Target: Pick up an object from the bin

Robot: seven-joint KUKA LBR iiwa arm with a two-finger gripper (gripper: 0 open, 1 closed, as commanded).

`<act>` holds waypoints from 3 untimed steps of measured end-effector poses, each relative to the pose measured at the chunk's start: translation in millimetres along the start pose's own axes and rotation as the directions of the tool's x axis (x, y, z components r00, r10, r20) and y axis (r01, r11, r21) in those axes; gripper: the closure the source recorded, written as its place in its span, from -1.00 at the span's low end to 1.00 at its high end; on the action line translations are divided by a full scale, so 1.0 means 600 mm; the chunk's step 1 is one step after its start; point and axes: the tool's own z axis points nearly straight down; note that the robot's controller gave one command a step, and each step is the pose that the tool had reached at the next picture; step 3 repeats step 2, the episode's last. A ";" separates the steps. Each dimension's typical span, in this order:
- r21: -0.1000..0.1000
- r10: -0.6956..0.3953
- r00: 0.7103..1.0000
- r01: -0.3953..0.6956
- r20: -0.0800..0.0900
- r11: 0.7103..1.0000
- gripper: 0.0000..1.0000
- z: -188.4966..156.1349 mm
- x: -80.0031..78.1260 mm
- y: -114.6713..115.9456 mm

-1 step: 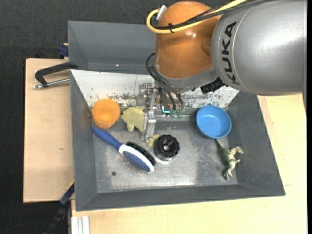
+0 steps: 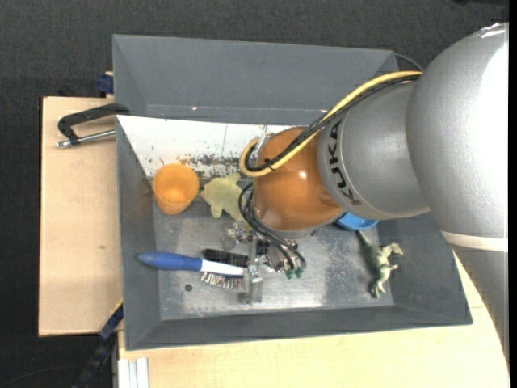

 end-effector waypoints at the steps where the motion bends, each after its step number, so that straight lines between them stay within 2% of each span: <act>1: -0.001 0.002 1.000 -0.002 0.012 1.000 1.00 -0.004 -0.005 0.000; 2: -0.001 0.001 1.000 -0.001 0.026 1.000 1.00 -0.284 -0.027 0.000; 3: -0.001 0.001 1.000 -0.001 0.026 1.000 1.00 -0.284 -0.027 0.000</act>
Offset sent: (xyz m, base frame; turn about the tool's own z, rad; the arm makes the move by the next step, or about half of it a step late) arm 0.0000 0.0000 0.0000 0.0000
